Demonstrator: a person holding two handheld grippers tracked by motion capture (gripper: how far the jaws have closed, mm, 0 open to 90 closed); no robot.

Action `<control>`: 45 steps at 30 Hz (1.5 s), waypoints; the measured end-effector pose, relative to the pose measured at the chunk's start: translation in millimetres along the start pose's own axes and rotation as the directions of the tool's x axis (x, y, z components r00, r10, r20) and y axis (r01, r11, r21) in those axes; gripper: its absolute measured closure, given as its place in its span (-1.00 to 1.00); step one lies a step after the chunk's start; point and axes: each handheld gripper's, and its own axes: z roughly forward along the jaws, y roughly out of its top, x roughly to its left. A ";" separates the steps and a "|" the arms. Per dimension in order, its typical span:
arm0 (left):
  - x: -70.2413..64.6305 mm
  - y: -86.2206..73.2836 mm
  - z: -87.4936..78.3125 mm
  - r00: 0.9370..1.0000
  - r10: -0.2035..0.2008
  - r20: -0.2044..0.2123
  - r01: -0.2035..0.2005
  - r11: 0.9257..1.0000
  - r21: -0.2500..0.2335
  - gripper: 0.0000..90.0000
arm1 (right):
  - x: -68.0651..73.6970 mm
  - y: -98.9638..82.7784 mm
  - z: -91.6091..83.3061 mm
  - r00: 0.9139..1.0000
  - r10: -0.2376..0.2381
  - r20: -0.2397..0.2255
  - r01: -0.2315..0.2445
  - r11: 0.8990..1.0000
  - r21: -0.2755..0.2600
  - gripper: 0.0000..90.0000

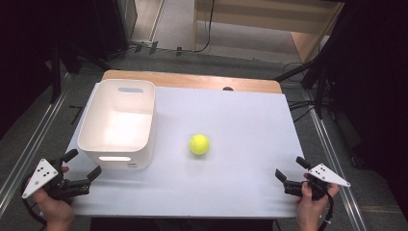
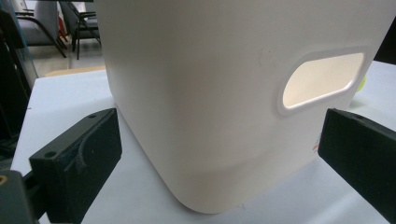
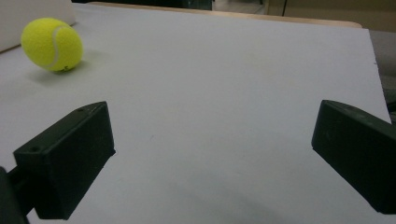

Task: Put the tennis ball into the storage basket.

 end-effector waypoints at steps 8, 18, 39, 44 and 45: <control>-1.2 -0.4 0.6 1.000 0.004 -0.005 -0.004 1.000 -0.001 -1.00 | -3.3 0.1 -2.0 1.000 0.011 -0.020 -0.012 1.000 -0.010 -1.00; -0.8 -0.7 -0.2 1.000 0.006 0.001 -0.006 1.000 -0.002 -1.00 | 5.8 23.1 2.4 0.999 -0.019 -0.045 0.019 1.000 0.013 -1.00; -1.6 -0.5 0.3 1.000 0.008 -0.004 -0.008 1.000 0.005 -1.00 | 38.3 77.8 32.2 0.979 -0.112 -0.168 0.136 0.981 0.139 -1.00; -1.8 -0.8 0.0 1.000 0.010 -0.002 -0.010 1.000 0.004 -1.00 | 43.2 86.1 39.8 0.971 -0.144 -0.191 0.175 0.973 0.153 -1.00; -1.8 -0.8 0.0 1.000 0.010 -0.001 -0.010 1.000 0.004 -1.00 | 44.4 87.9 42.1 0.969 -0.149 -0.196 0.181 0.971 0.158 -1.00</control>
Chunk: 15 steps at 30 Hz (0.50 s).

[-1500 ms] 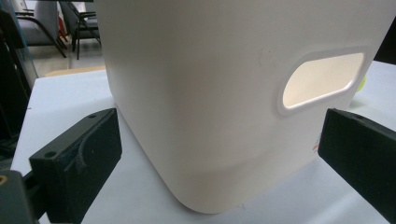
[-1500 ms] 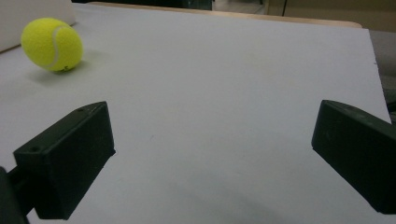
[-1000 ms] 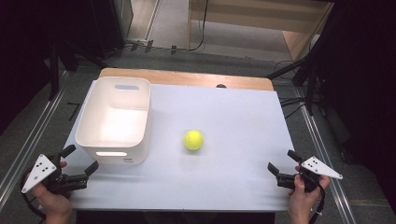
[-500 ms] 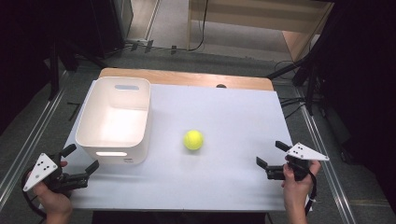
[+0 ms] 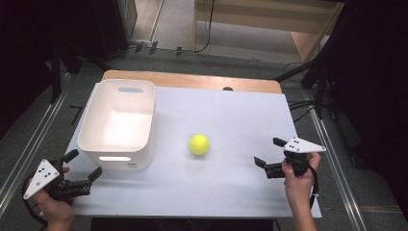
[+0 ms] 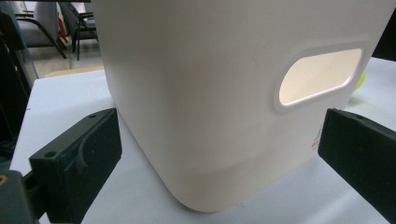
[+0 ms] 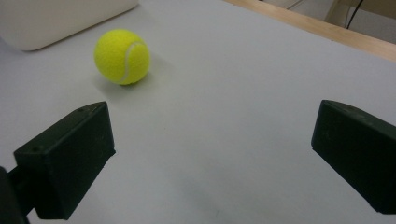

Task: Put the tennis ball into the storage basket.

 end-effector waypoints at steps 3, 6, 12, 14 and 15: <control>-0.3 0.1 0.6 1.000 0.002 -0.002 -0.002 1.000 0.006 -1.00 | 2.1 8.2 11.0 1.000 -0.019 -0.008 0.019 1.000 0.023 -1.00; -0.1 0.3 0.9 1.000 0.007 0.000 -0.007 1.000 0.007 -1.00 | 3.8 12.4 16.4 1.000 -0.025 -0.016 0.025 0.999 0.041 -1.00; 0.2 0.3 1.1 1.000 0.005 0.002 -0.005 1.000 0.008 -1.00 | 9.0 25.8 32.4 0.998 -0.052 -0.045 0.056 0.995 0.081 -1.00; 0.2 0.4 1.3 1.000 0.005 0.002 -0.005 1.000 0.010 -1.00 | 10.4 28.8 36.1 0.997 -0.053 -0.053 0.057 0.994 0.092 -1.00; 0.2 0.3 1.2 1.000 0.005 0.002 -0.005 1.000 0.010 -1.00 | 10.4 29.9 37.3 0.997 -0.056 -0.054 0.061 0.993 0.098 -1.00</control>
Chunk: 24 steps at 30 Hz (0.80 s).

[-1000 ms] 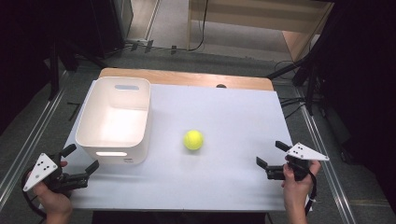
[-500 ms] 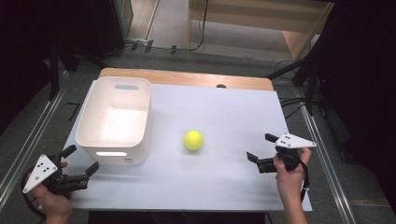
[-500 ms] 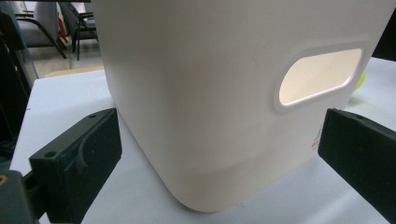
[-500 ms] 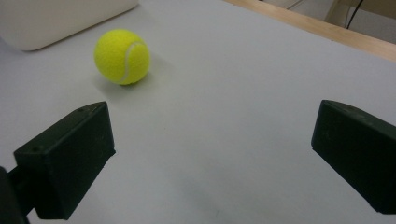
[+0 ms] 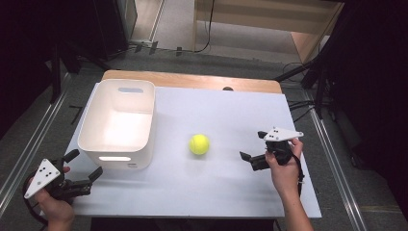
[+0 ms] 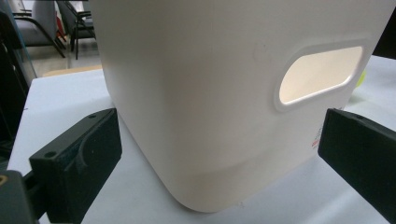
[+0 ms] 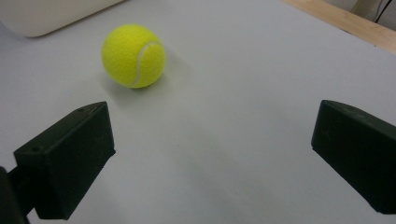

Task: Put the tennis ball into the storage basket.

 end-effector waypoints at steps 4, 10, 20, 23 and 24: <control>0.0 -0.1 0.0 1.000 -0.001 0.002 0.001 1.000 -0.002 -1.00 | 0.3 4.3 4.8 1.000 -0.010 -0.010 0.010 1.000 0.018 -1.00; 0.1 -0.2 -0.2 1.000 -0.003 0.002 0.003 1.000 -0.004 -1.00 | 2.0 14.3 13.4 0.999 -0.026 -0.034 0.028 0.999 0.047 -1.00; 0.3 0.1 0.4 1.000 0.000 0.006 0.000 1.000 0.000 -1.00 | 4.2 30.2 26.1 0.996 -0.048 -0.075 0.056 0.992 0.117 -1.00; 0.3 0.1 0.2 1.000 0.001 0.007 -0.001 1.000 0.000 -1.00 | 5.8 37.6 31.9 0.995 -0.062 -0.083 0.073 0.987 0.141 -1.00; 0.5 0.0 0.1 1.000 0.002 0.008 -0.002 1.000 -0.002 -1.00 | 5.8 37.6 31.9 0.995 -0.062 -0.083 0.073 0.987 0.141 -1.00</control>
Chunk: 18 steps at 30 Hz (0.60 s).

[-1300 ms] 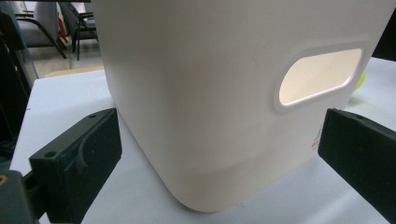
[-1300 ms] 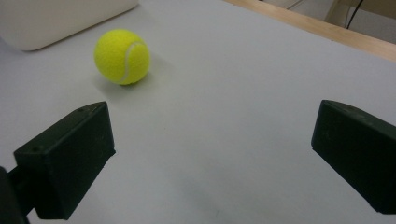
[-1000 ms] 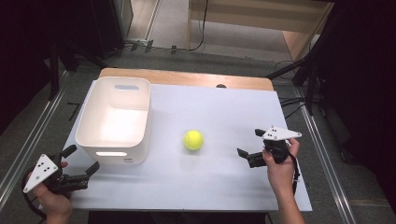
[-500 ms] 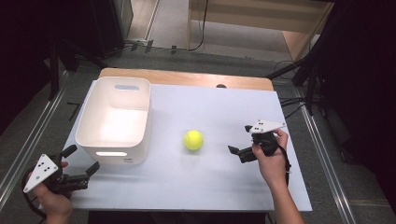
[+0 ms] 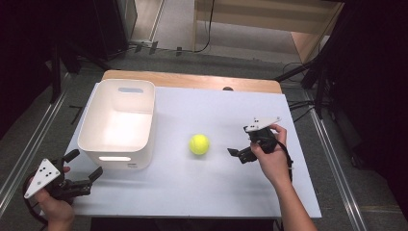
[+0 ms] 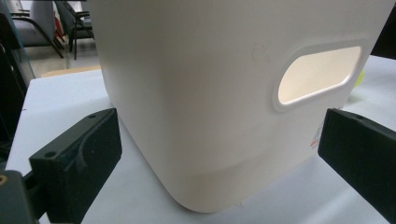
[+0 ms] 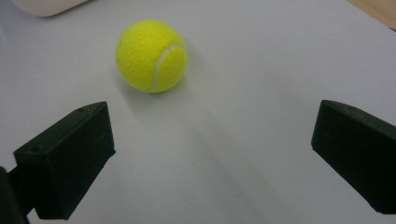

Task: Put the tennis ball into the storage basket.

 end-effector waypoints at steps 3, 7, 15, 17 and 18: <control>-0.2 0.0 0.0 1.000 -0.002 0.000 0.002 1.000 0.000 -1.00 | -0.5 7.8 3.9 1.000 -0.009 -0.012 0.009 1.000 0.012 -1.00; -0.1 0.0 0.0 1.000 0.000 0.002 0.000 1.000 0.000 -1.00 | 0.0 15.7 8.2 1.000 -0.020 -0.020 0.021 0.999 0.036 -1.00; -0.1 -0.1 -0.1 1.000 -0.002 0.003 0.002 1.000 -0.001 -1.00 | -0.1 23.5 15.8 0.999 -0.028 -0.036 0.030 0.997 0.071 -1.00; -0.1 0.0 -0.1 1.000 -0.002 0.003 0.002 1.000 -0.001 -1.00 | 1.1 26.1 19.5 0.999 -0.027 -0.041 0.031 0.996 0.088 -1.00; -0.1 0.0 -0.1 1.000 -0.002 0.003 0.002 1.000 -0.001 -1.00 | 1.1 26.1 19.5 0.999 -0.027 -0.041 0.031 0.996 0.088 -1.00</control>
